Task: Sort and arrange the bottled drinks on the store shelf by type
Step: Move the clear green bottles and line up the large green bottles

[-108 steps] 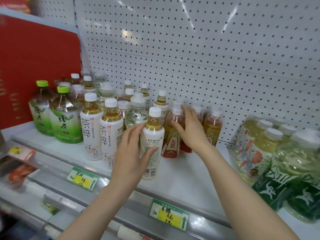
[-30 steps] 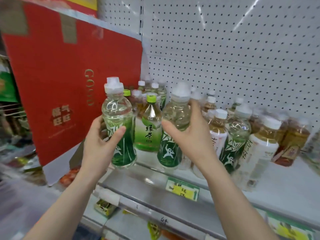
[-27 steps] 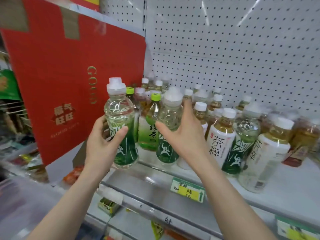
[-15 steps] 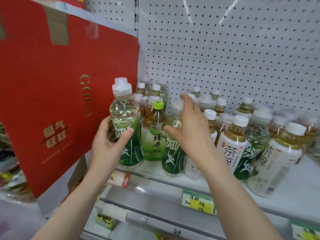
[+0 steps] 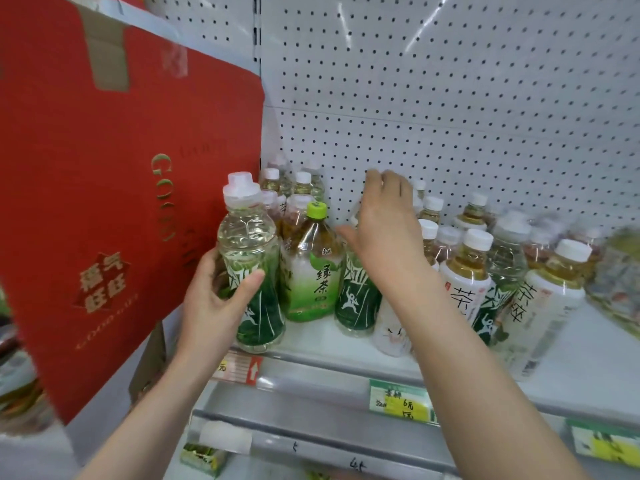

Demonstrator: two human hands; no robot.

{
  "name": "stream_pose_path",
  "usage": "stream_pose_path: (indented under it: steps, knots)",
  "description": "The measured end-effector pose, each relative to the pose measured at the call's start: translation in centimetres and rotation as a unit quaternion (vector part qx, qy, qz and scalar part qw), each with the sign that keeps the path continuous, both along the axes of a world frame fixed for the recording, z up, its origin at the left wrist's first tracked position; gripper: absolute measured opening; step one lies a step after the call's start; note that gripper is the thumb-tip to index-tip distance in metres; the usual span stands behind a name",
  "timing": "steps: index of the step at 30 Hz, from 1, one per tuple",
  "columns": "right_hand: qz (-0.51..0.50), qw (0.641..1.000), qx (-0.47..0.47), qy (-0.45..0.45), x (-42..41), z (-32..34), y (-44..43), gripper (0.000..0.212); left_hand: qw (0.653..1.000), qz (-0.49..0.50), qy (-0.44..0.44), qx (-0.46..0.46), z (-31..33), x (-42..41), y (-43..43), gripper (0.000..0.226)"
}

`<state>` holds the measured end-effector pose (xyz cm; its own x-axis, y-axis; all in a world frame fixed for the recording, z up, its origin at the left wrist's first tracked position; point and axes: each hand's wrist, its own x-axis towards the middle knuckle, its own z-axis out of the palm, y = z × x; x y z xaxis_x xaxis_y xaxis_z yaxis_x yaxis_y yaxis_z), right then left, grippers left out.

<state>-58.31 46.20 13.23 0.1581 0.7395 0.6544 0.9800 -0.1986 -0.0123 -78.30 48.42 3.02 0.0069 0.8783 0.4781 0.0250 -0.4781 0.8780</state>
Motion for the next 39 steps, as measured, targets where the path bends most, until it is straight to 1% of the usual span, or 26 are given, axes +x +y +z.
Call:
stream_pose_path:
  steps: [1,2,3,4,6,7,9,10,12,14,18,22,24,25,29,31,34,35,37,39]
  knots:
    - [0.031,0.998,0.046,-0.013,-0.8,-0.2,0.3,0.076,1.0,-0.002,-0.003,-0.001,0.0,-0.1,0.0,0.057]
    - [0.068,0.995,0.067,-0.005,-1.7,-0.4,0.7,0.07,1.0,-0.003,-0.008,-0.003,0.0,-0.3,-0.1,0.058]
    - [0.103,0.993,0.058,0.024,-2.6,-0.8,1.3,0.066,1.0,-0.004,-0.011,-0.002,0.0,-0.4,-0.1,0.058]
    - [0.124,0.989,0.029,0.069,-3.3,-1.2,2.1,0.065,1.0,-0.003,-0.012,0.001,0.0,-0.6,-0.2,0.058]
    - [0.11,0.976,-0.053,0.18,-4.2,-1.9,4.1,0.067,1.0,0.0,-0.017,0.006,0.0,-0.9,-0.4,0.056]
    - [0.089,0.965,-0.072,0.235,-4.4,-2.2,4.9,0.064,1.0,0.003,-0.02,0.008,0.0,-1.1,-0.5,0.055]
    - [0.068,0.946,-0.055,0.312,-4.5,-2.3,6.1,0.051,1.0,0.008,-0.02,0.01,-0.1,-1.5,-0.7,0.052]
    - [0.068,0.942,-0.041,0.325,-4.4,-2.4,6.3,0.045,1.0,0.008,-0.019,0.01,-0.1,-1.7,-0.8,0.051]
    - [0.088,0.947,-0.017,0.308,-4.3,-2.8,5.9,0.042,1.0,0.01,-0.017,0.013,-0.3,-2.2,-0.9,0.053]
    - [0.122,0.952,0.001,0.281,-4.0,-3.4,5.0,0.043,1.0,0.019,-0.008,0.019,-0.5,-2.4,-0.8,0.055]
    - [0.196,0.944,0.033,0.265,-3.7,-4.6,3.9,0.045,0.999,0.029,0.001,0.026,-0.7,-2.1,-0.4,0.053]
    - [0.212,0.924,-0.024,0.317,-3.3,-4.7,3.1,0.046,0.999,0.027,-0.002,0.029,-0.4,-1.8,-0.5,0.057]
    - [0.22,0.927,-0.034,0.301,-3.4,-4.9,2.6,0.037,0.999,0.031,-0.004,0.032,-0.4,-2.0,-0.6,0.06]
    - [0.226,0.929,-0.021,0.291,-3.6,-5.0,2.3,0.034,0.999,0.036,-0.008,0.034,-0.4,-2.0,-0.6,0.062]
    - [0.246,0.939,0.073,0.229,-4.4,-5.4,0.1,0.03,0.997,0.062,-0.013,0.051,0.0,-2.0,-0.3,0.062]
    - [0.257,0.925,0.105,0.259,-4.1,-4.8,-1.4,0.027,0.997,0.062,-0.008,0.054,0.3,-1.6,0.1,0.059]
    - [0.263,0.888,0.094,0.365,-3.0,-3.9,-3.5,0.03,0.998,0.04,0.004,0.054,0.7,-0.1,0.9,0.054]
    - [0.264,0.88,0.089,0.385,-2.6,-3.7,-4.0,0.03,0.998,0.024,0.01,0.053,0.7,0.7,1.2,0.052]
    - [0.258,0.879,0.088,0.392,-2.0,-3.7,-4.9,0.029,0.999,-0.023,0.018,0.028,0.2,2.5,1.9,0.052]
    - [0.245,0.888,0.095,0.378,-1.3,-3.9,-5.7,0.026,0.998,-0.05,0.032,-0.005,-0.7,4.3,2.7,0.062]
